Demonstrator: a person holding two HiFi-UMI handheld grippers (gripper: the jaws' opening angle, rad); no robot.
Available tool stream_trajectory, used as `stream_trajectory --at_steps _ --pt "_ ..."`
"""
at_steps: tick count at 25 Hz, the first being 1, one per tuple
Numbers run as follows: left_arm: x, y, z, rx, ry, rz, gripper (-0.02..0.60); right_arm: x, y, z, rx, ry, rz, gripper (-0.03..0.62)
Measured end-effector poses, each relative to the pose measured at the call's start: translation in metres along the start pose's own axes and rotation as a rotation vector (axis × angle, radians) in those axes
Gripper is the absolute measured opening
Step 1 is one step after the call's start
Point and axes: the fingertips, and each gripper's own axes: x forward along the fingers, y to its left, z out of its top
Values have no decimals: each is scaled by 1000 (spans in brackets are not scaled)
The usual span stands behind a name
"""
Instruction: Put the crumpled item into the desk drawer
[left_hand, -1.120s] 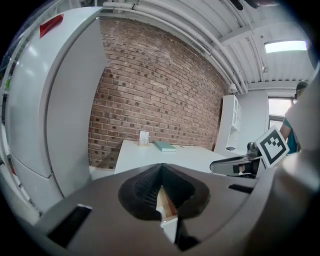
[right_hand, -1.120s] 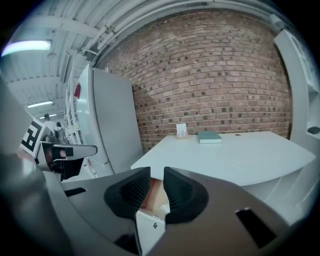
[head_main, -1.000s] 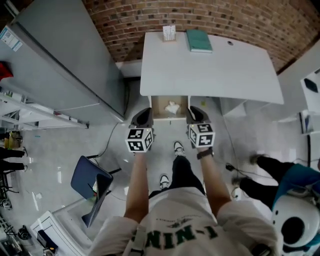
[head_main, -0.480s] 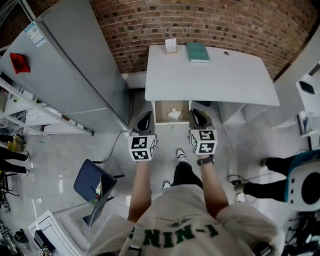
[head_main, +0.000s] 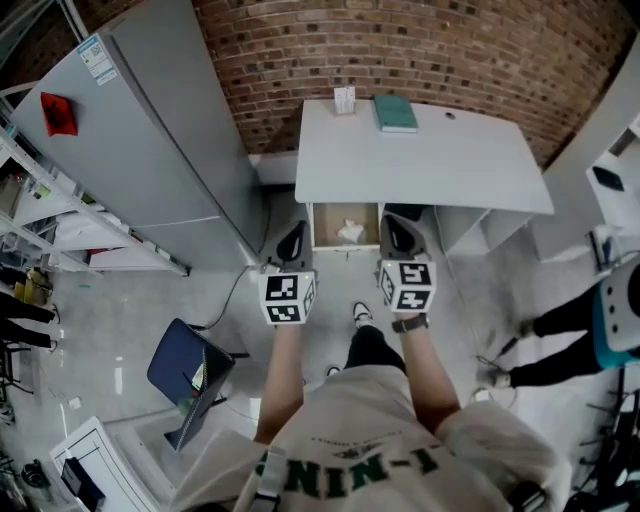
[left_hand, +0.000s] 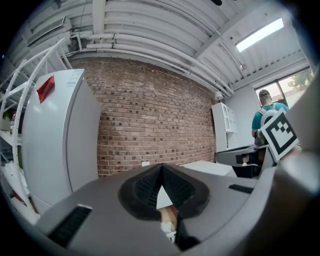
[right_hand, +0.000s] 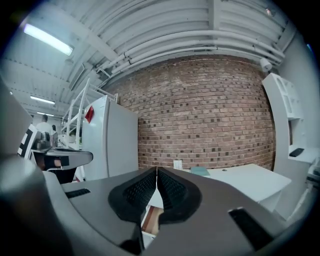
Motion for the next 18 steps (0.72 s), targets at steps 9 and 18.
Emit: stream_trajectory --at_steps 9,18 --pt "-11 -4 6 32 -33 -38 -2 -14 7 7 42 -29 15 12" --pt "-21 -7 -3 64 -17 -34 0 -26 18 5 -49 -28 1 12"
